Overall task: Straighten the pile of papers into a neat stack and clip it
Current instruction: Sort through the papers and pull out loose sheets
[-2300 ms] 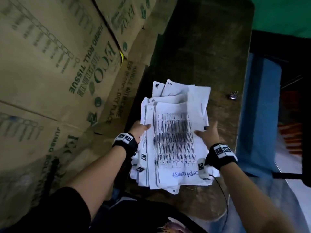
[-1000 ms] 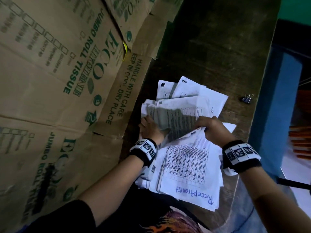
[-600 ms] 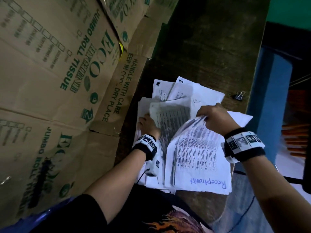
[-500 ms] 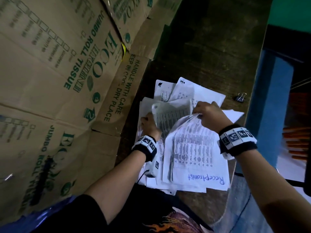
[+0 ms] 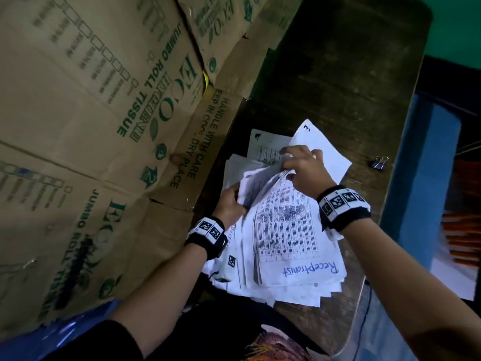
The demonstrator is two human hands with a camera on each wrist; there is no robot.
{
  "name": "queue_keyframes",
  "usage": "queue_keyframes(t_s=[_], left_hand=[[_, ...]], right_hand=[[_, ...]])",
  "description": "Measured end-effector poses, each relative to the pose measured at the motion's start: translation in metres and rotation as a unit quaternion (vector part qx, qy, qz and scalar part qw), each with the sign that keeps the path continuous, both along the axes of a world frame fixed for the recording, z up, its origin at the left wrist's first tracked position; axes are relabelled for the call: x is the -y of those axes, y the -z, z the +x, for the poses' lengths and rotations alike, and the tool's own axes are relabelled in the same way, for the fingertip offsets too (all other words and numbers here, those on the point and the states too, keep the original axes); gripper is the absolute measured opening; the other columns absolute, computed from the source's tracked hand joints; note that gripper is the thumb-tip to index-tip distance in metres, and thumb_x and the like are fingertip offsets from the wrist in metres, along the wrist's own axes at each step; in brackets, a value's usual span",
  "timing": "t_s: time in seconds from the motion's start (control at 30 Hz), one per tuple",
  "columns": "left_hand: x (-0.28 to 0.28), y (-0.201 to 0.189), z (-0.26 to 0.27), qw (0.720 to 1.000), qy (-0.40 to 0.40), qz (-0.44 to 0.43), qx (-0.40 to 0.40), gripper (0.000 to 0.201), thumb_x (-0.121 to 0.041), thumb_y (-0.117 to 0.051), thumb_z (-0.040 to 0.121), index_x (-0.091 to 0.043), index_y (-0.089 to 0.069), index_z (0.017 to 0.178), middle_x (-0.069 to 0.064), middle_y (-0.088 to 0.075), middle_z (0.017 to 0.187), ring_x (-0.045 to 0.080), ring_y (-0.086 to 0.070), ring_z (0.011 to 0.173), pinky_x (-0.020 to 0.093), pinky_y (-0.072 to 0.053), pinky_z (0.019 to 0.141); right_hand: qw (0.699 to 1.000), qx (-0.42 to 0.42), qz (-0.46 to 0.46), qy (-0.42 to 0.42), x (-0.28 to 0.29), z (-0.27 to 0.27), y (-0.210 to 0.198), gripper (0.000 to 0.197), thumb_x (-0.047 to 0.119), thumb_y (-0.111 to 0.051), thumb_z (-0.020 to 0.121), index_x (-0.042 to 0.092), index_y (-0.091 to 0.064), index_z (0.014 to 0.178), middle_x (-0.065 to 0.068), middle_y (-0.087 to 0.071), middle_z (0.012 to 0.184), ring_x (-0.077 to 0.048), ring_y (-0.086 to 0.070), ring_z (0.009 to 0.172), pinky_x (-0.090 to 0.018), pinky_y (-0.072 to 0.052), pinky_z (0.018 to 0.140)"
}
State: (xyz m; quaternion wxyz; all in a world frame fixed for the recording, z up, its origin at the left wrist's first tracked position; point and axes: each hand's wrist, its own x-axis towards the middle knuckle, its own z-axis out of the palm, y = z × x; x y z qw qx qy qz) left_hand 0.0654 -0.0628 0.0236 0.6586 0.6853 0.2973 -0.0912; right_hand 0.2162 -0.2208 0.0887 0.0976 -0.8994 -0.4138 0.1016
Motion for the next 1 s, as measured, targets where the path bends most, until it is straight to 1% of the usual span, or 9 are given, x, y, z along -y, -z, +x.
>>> queue_keyframes(t_s=[0.17, 0.27, 0.33, 0.43, 0.53, 0.6, 0.7, 0.8, 1.0], left_hand=[[0.004, -0.008, -0.006, 0.99, 0.074, -0.112, 0.034, 0.074, -0.013, -0.07, 0.064, -0.016, -0.041, 0.132, 0.006, -0.05, 0.132, 0.021, -0.048, 0.12, 0.034, -0.042, 0.093], [0.017, -0.007, -0.002, 0.999, 0.035, -0.032, 0.018, 0.083, -0.016, -0.081, 0.071, -0.02, -0.032, 0.137, 0.003, -0.049, 0.136, 0.017, -0.049, 0.118, 0.031, -0.042, 0.095], [0.022, -0.003, 0.001, 1.0, 0.017, 0.026, 0.004, 0.073, -0.001, -0.069, 0.079, -0.023, -0.031, 0.138, 0.01, -0.05, 0.135, 0.019, -0.06, 0.092, 0.025, -0.052, 0.07], [0.021, 0.003, 0.005, 0.999, 0.03, 0.029, -0.033, 0.083, 0.012, -0.052, 0.083, -0.03, -0.021, 0.147, 0.006, -0.036, 0.15, 0.009, -0.056, 0.056, 0.018, -0.041, 0.042], [0.015, -0.004, 0.002, 0.997, 0.052, 0.027, -0.053, 0.085, 0.01, -0.055, 0.086, -0.027, -0.015, 0.15, 0.0, -0.028, 0.153, -0.002, -0.063, 0.084, 0.007, -0.045, 0.062], [0.011, -0.007, -0.001, 0.996, 0.056, 0.028, -0.056, 0.085, 0.006, -0.061, 0.085, -0.023, -0.015, 0.15, -0.001, -0.025, 0.155, 0.017, -0.051, 0.125, 0.012, -0.037, 0.092], [0.005, -0.005, -0.004, 0.996, 0.044, 0.03, -0.074, 0.082, 0.003, -0.067, 0.082, -0.02, -0.025, 0.148, -0.006, -0.034, 0.148, 0.017, -0.043, 0.13, 0.023, -0.032, 0.105], [0.001, -0.006, 0.0, 0.994, 0.02, -0.001, -0.107, 0.052, 0.003, -0.07, 0.079, -0.007, -0.052, 0.127, 0.001, -0.06, 0.119, 0.017, -0.058, 0.108, 0.025, -0.041, 0.092], [0.005, -0.003, 0.01, 0.984, 0.078, 0.038, -0.156, 0.025, -0.007, -0.073, 0.079, -0.009, -0.06, 0.1, 0.008, -0.065, 0.097, 0.024, -0.063, 0.095, 0.028, -0.049, 0.083]], right_hand=[[0.998, -0.004, -0.018, 0.053, -0.009, -0.003, 0.012, 0.026, 0.014, -0.071, 0.08, 0.015, -0.071, 0.106, -0.004, -0.059, 0.115, -0.03, -0.051, 0.109, -0.043, -0.032, 0.087], [0.994, -0.034, -0.064, 0.076, -0.017, -0.004, 0.018, 0.032, 0.018, -0.068, 0.084, 0.018, -0.067, 0.116, -0.004, -0.056, 0.122, -0.031, -0.048, 0.114, -0.044, -0.036, 0.093], [0.99, -0.1, -0.069, 0.067, -0.018, -0.001, 0.022, 0.033, 0.009, -0.066, 0.084, 0.014, -0.066, 0.117, -0.007, -0.056, 0.125, -0.032, -0.049, 0.115, -0.044, -0.041, 0.098], [0.974, -0.158, 0.057, 0.155, -0.009, 0.017, 0.022, 0.045, -0.015, -0.051, 0.074, 0.013, -0.066, 0.107, -0.012, -0.055, 0.121, -0.036, -0.052, 0.113, -0.048, -0.047, 0.096], [0.94, -0.096, 0.002, 0.326, 0.006, 0.044, 0.01, 0.054, 0.006, -0.065, 0.081, 0.018, -0.048, 0.131, -0.013, -0.04, 0.138, -0.039, -0.037, 0.126, -0.053, -0.035, 0.103], [0.921, -0.122, -0.069, 0.364, 0.021, 0.066, 0.012, 0.075, 0.035, -0.076, 0.076, 0.018, -0.038, 0.139, -0.014, -0.036, 0.144, -0.039, -0.033, 0.132, -0.057, -0.028, 0.106], [0.922, -0.171, -0.062, 0.343, 0.055, 0.103, 0.047, 0.081, 0.068, -0.066, 0.057, 0.02, -0.058, 0.121, -0.014, -0.062, 0.124, -0.04, -0.054, 0.117, -0.066, -0.035, 0.1], [0.929, -0.154, 0.002, 0.337, 0.052, 0.095, 0.023, 0.017, 0.039, -0.074, 0.077, 0.023, -0.068, 0.081, -0.007, -0.068, 0.088, -0.033, -0.062, 0.099, -0.068, -0.033, 0.101], [0.919, -0.023, 0.107, 0.378, 0.04, 0.079, -0.045, 0.019, 0.026, -0.068, 0.084, 0.012, -0.071, 0.096, -0.008, -0.065, 0.081, -0.031, -0.061, 0.086, -0.047, -0.047, 0.092]])
